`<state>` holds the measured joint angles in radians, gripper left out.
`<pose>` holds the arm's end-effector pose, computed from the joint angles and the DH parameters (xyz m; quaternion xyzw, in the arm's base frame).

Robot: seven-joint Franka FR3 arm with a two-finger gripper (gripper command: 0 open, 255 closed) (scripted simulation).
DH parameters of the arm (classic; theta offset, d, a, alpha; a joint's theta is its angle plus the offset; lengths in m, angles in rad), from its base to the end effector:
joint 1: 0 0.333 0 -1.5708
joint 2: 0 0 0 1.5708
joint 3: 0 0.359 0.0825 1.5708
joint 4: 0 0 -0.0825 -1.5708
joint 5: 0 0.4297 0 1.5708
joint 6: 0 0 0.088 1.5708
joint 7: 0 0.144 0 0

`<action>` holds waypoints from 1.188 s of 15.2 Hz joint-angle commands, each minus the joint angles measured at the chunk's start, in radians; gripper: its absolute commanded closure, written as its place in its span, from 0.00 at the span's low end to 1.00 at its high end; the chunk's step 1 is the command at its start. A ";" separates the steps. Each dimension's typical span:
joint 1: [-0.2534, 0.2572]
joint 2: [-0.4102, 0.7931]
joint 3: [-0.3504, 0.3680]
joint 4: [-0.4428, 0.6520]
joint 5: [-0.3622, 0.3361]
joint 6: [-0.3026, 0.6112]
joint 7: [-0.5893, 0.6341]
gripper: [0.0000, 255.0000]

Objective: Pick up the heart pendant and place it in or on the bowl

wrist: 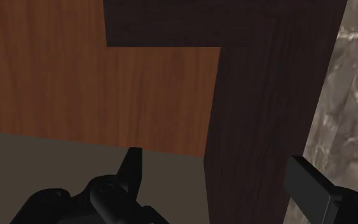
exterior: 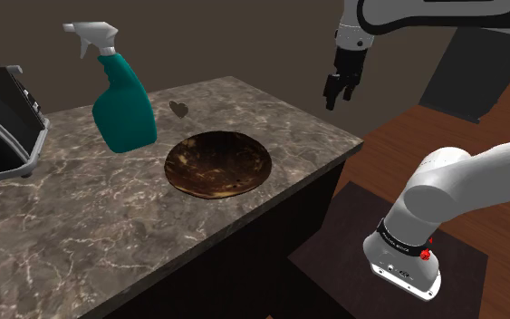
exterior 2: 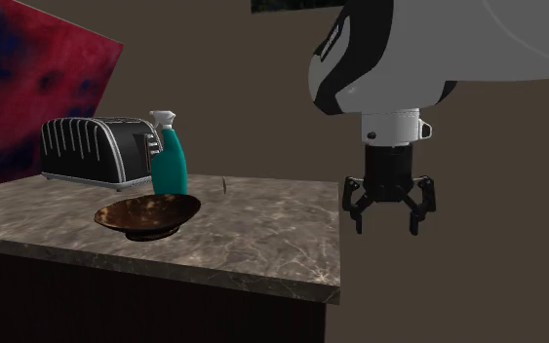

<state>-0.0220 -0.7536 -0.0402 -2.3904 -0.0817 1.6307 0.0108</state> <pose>0.3346 -0.0348 0.5606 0.9992 -0.0284 -0.0038 0.0269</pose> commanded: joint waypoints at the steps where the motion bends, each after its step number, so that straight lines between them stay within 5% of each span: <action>1: 0.000 0.000 0.000 0.000 0.000 0.000 0.000 0.00; 11: 0.027 0.070 0.211 0.022 0.203 0.124 0.403 0.00; 18: 0.016 0.204 0.358 0.126 0.280 0.236 0.678 0.00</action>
<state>-0.0038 -0.5739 0.2926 -2.2844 0.1883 1.8493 0.6398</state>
